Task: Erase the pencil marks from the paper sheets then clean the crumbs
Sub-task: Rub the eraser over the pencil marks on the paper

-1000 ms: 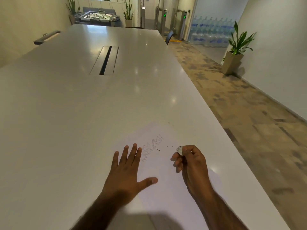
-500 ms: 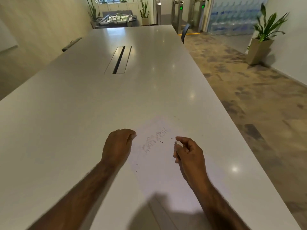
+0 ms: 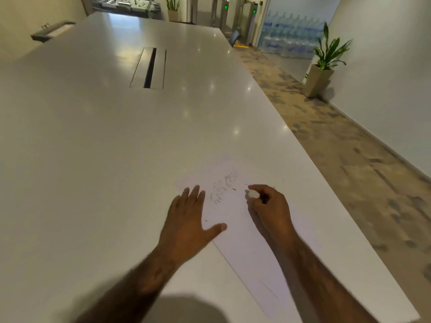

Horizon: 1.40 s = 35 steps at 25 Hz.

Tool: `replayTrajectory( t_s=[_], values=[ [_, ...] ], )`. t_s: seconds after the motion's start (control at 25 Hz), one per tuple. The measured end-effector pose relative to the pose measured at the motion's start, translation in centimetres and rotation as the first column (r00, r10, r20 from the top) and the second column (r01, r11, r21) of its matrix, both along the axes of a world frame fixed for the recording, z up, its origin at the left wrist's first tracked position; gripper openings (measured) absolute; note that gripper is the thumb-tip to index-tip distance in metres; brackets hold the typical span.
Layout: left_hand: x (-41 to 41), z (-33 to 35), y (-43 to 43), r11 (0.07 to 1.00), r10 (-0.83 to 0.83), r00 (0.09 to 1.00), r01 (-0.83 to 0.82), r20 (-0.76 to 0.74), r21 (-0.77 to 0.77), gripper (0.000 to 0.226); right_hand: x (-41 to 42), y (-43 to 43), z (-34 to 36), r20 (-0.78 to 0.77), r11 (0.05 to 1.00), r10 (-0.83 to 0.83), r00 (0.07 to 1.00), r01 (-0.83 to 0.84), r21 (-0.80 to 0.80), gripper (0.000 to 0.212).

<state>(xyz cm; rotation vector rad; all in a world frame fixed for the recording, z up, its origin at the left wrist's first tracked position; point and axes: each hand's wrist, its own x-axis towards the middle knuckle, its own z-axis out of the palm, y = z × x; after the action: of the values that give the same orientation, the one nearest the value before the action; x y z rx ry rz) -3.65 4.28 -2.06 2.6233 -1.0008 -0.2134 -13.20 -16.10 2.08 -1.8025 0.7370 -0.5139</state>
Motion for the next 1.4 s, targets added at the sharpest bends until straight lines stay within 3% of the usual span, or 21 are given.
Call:
replayTrajectory(
  t_s=[0.08,0.2,0.32,0.4,0.6,0.76,0.8,1.04,1.24,1.4],
  values=[
    [-0.1,-0.3,-0.3,1.0,0.014,1.0,-0.014,0.003,0.024,0.128,-0.1,0.4,0.4,-0.026,0.996,0.02,0.999,-0.017,0.093,0.022],
    [0.3,-0.8,-0.6,0.998,0.017,1.0,-0.017,0.001,0.059,0.14,0.3,1.5,0.5,-0.184,0.986,0.136,0.974,-0.15,-0.066,0.014],
    [0.1,-0.8,-0.7,0.996,-0.004,1.0,0.004,-0.011,0.086,0.136,1.1,3.7,0.2,-0.336,0.908,0.302,0.892,-0.377,-0.184,0.007],
    [0.0,-0.6,-0.7,0.995,0.0,1.0,0.001,-0.011,0.098,0.139,2.2,4.3,0.3,-0.367,0.855,0.355,0.86,-0.457,-0.246,0.007],
    [-0.1,-0.5,-0.8,0.996,0.029,0.999,-0.025,-0.041,0.086,0.152,4.5,4.1,1.1,-0.348,0.809,0.349,0.87,-0.467,-0.357,0.014],
    [-0.2,-0.8,-0.9,0.995,0.021,0.999,-0.017,-0.041,0.095,0.146,3.4,2.8,1.1,-0.587,0.636,0.458,0.667,-0.708,-0.309,0.018],
    [-0.1,-0.8,-0.9,0.995,0.023,0.999,-0.018,-0.048,0.094,0.145,3.8,2.8,1.3,-0.601,0.609,0.463,0.652,-0.726,-0.319,0.016],
    [-0.1,-0.7,-0.9,0.997,0.014,0.998,-0.01,-0.054,0.081,0.144,7.5,4.2,2.4,-0.449,0.641,0.435,0.78,-0.619,-0.454,0.014],
    [0.1,-1.1,-1.1,0.992,0.032,0.999,-0.029,-0.025,0.12,0.138,2.3,4.2,0.6,-0.544,0.625,0.411,0.731,-0.661,-0.416,0.016],
    [0.1,-0.9,-1.1,0.993,0.021,0.999,-0.017,-0.032,0.116,0.146,5.7,5.3,1.3,-0.394,0.71,0.359,0.846,-0.521,-0.473,0.017]
  ],
)
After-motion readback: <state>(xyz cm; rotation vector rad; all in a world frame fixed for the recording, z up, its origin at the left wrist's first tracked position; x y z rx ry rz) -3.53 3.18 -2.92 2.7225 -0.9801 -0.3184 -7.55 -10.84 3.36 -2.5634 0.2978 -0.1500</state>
